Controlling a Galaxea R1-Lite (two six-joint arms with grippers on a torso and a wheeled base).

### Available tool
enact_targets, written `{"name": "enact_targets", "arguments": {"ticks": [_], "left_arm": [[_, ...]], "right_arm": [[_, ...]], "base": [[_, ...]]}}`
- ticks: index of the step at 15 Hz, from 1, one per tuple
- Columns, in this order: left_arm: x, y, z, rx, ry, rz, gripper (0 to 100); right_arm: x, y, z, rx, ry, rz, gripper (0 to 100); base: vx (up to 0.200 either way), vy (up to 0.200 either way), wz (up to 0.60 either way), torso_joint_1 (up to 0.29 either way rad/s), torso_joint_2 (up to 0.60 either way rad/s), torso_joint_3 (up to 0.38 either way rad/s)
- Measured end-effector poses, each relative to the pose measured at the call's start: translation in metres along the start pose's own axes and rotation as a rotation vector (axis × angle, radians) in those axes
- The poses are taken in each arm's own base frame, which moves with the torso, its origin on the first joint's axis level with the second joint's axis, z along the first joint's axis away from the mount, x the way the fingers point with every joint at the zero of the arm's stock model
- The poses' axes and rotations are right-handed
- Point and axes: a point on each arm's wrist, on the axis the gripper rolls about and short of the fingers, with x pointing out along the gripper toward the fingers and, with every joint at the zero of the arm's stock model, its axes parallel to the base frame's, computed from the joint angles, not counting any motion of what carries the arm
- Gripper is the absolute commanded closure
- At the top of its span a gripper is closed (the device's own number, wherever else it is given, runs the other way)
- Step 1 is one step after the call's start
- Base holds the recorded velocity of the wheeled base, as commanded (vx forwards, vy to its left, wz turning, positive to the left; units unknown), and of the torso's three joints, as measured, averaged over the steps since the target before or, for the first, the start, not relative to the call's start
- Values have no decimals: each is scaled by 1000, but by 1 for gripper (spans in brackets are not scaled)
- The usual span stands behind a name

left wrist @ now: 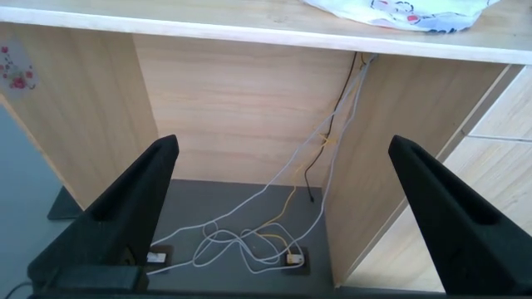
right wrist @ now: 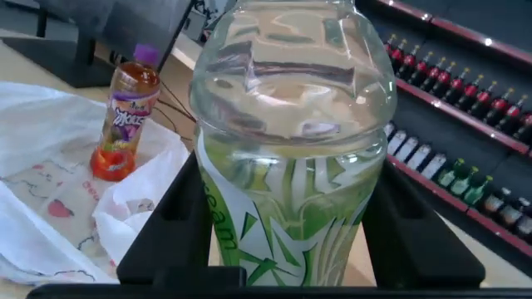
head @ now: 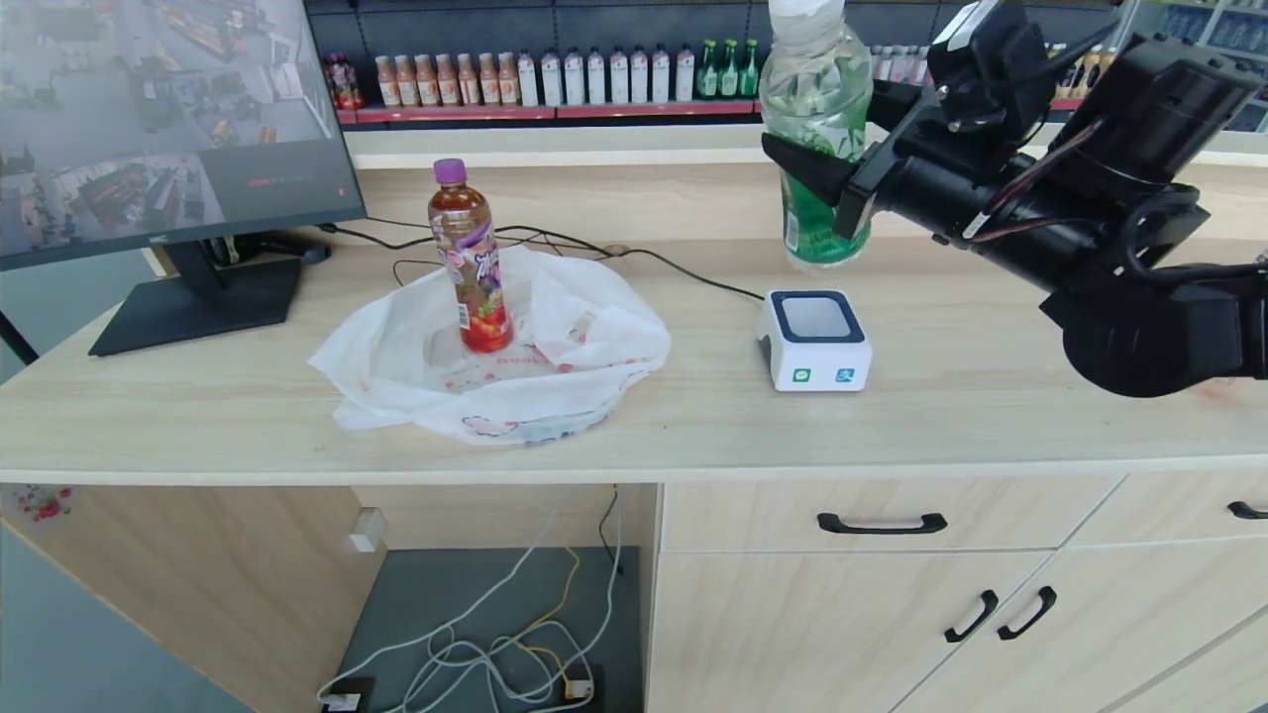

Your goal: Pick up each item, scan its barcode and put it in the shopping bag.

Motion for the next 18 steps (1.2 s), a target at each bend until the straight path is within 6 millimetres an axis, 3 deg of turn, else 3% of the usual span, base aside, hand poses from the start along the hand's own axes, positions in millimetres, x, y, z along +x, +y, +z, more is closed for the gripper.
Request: {"name": "enact_targets", "arguments": {"ticks": [3,9,13,16,18], "left_arm": [[0,0,0,0,0,0,0],[0,0,0,0,0,0,0],[0,0,0,0,0,0,0],[0,0,0,0,0,0,0],[0,0,0,0,0,0,0]], "right_arm": [[5,-6,-7,-252,-37,33,100],[0,-1,-25,-384,-134,154,100],[-14,10,-40,-427,-176,158,100],[-40,23,-66,-447,-162,188,100],[-47,31,-79,-435,-165,225,100]], "base": [[0,0,0,0,0,0],[0,0,0,0,0,0],[0,0,0,0,0,0],[0,0,0,0,0,0],[0,0,0,0,0,0]]}}
